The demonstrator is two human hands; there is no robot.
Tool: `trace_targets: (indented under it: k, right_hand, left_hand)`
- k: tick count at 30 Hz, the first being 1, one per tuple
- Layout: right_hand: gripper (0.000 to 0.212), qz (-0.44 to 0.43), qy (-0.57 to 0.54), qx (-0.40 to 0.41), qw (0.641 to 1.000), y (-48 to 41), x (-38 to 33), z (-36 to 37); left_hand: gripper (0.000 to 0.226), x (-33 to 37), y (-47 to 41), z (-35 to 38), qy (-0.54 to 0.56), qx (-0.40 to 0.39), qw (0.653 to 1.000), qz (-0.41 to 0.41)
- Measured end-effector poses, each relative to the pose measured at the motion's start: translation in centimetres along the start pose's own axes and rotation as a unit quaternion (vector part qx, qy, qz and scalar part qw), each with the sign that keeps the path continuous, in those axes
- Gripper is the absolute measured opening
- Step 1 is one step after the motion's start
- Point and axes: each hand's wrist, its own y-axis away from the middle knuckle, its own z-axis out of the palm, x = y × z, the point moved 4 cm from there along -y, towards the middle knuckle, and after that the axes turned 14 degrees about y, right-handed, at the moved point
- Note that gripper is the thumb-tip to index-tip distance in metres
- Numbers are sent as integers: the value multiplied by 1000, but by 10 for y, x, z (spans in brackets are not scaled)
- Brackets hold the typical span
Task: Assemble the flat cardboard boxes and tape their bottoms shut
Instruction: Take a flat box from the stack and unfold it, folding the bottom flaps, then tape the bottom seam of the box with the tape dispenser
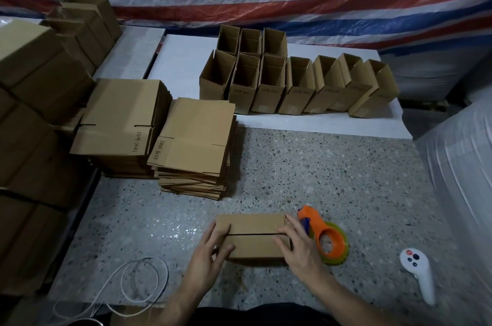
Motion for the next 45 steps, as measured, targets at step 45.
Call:
trace_targets:
  k: [45]
  right_hand:
    - [45, 23, -258, -121, 958, -31, -32, -122]
  left_hand:
    - [64, 0, 11, 20, -278, -66, 955, -82]
